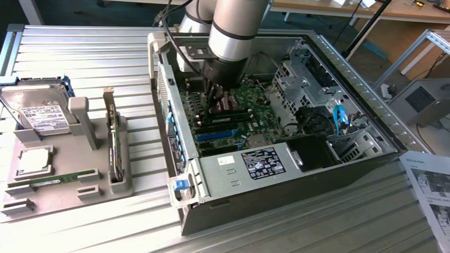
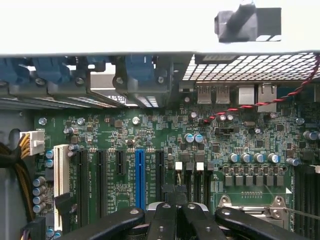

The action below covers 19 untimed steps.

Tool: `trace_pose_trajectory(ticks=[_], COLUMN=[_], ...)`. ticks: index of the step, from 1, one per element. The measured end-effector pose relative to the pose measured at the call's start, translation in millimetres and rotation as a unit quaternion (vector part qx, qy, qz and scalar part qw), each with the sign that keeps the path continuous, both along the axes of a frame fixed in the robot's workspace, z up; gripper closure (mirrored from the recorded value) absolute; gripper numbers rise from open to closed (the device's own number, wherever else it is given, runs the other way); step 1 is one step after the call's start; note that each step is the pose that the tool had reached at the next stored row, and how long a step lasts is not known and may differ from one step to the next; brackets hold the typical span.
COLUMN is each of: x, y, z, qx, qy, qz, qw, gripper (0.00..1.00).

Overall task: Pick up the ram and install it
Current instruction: 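Press down the ram until it locks into place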

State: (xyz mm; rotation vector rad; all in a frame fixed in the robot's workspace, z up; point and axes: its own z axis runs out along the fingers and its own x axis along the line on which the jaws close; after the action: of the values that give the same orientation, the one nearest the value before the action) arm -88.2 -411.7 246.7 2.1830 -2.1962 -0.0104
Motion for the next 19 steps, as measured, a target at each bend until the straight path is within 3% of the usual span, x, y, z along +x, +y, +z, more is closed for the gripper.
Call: trace_pose_trajectory(ticks=[6,19], x=[0.0,0.0], y=[1.4,1.4], z=[-0.2,-9.9], qx=[0.0,0.0001], qy=[0.0,0.0], qz=[0.0,0.0], qw=[1.0,1.0], gripper=[0.89,0.89])
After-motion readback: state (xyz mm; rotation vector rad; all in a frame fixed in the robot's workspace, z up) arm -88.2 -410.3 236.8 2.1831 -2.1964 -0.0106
